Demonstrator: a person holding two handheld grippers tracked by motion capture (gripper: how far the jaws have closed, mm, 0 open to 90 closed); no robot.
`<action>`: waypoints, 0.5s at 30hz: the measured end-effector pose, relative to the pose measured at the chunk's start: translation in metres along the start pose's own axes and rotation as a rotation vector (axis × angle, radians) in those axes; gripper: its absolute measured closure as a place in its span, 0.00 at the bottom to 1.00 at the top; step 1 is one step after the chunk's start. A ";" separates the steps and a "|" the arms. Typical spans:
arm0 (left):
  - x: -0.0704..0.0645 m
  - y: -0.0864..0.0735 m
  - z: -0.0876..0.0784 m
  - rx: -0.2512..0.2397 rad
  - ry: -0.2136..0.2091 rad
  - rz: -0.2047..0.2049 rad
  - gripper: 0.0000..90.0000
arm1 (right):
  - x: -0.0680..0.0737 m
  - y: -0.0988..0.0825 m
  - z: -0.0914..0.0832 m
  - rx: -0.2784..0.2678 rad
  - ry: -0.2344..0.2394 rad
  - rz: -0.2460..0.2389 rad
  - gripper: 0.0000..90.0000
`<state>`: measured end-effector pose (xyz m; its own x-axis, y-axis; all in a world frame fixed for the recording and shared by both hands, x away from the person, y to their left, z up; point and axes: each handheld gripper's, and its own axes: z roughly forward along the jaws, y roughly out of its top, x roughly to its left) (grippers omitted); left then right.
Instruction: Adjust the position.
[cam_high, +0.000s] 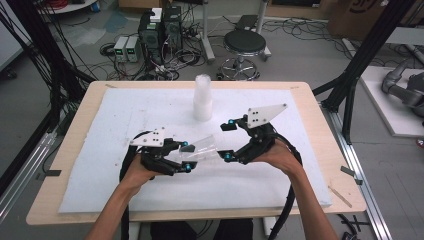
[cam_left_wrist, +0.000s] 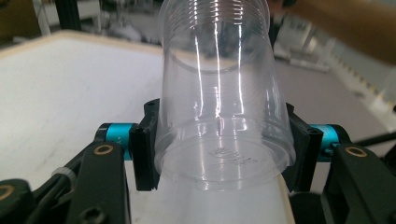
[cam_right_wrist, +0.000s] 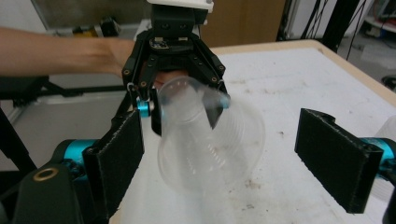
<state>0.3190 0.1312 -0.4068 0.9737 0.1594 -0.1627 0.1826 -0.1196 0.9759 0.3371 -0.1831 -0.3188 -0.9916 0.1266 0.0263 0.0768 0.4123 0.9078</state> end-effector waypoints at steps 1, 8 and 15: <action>0.000 0.000 -0.002 -0.030 -0.001 0.000 0.46 | 0.001 -0.002 -0.001 -0.019 -0.001 0.005 0.18; 0.000 0.003 -0.006 -0.064 -0.007 0.021 0.46 | 0.002 -0.019 -0.003 -0.087 -0.005 0.041 0.18; -0.001 0.007 -0.008 -0.065 -0.007 0.031 0.46 | 0.002 -0.028 0.003 -0.110 0.007 0.069 0.18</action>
<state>0.3185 0.1381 -0.3985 0.9798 0.1495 -0.1331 0.1433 -0.0602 0.9878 0.3330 -0.1917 -0.3459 -0.9851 0.1450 0.0925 0.1330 0.3015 0.9441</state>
